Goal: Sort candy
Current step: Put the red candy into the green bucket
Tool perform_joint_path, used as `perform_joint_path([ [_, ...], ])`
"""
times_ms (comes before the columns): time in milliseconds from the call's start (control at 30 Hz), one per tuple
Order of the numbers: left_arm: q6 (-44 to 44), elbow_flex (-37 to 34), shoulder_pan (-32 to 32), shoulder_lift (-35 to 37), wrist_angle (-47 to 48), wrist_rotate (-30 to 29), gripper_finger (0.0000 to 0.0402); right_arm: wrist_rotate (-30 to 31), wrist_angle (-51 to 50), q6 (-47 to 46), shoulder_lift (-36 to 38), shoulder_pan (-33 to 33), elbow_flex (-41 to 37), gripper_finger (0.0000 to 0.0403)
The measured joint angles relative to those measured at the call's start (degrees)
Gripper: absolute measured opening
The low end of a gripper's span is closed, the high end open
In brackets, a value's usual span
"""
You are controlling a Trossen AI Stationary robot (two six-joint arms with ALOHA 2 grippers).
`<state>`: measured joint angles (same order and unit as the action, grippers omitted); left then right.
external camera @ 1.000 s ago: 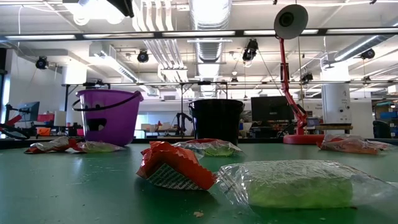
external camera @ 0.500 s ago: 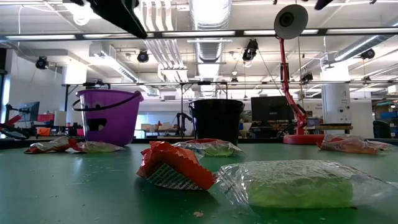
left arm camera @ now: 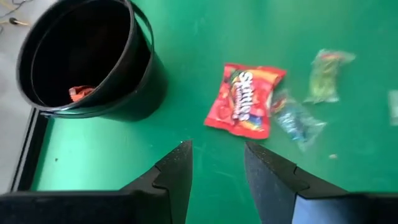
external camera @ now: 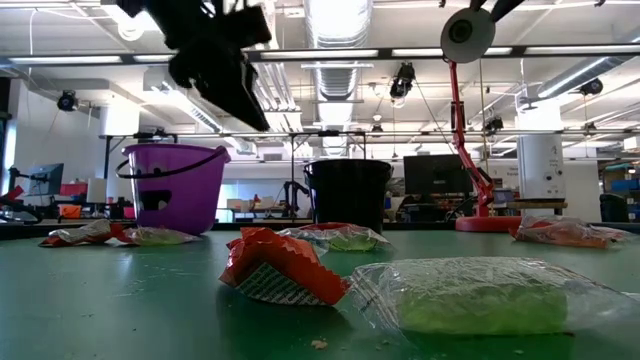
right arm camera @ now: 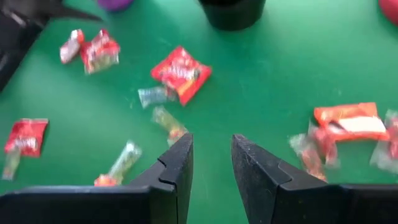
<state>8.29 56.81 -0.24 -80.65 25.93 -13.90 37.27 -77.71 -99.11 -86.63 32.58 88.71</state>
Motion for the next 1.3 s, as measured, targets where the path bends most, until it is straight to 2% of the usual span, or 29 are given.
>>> perform_joint_path([
  [233,7.0,2.1,1.5,-7.8,-0.8,5.4,0.0127,1.8,-0.2,6.1,2.2,-4.6,0.0,0.0100],
  [333,7.7,2.3,2.4,-11.0,-5.9,11.1,0.0127,1.8,-0.2,9.2,3.4,-6.6,0.0,0.0100],
  [400,7.7,2.3,2.7,-13.1,-9.2,12.9,0.0127,1.8,-0.2,11.2,4.3,-7.8,0.0,0.0100],
  [733,8.3,5.4,3.8,-22.4,-10.5,13.5,0.0127,1.7,0.1,15.9,7.6,-10.2,0.0,0.0100],
  [933,8.4,7.0,3.9,-25.0,-9.8,19.5,0.0127,1.6,0.0,17.2,7.9,-10.1,0.0,0.0100],
  [1300,6.6,9.2,7.1,-29.8,-9.3,18.2,0.0126,1.3,0.1,18.0,8.0,-10.1,0.0,0.0100],
])
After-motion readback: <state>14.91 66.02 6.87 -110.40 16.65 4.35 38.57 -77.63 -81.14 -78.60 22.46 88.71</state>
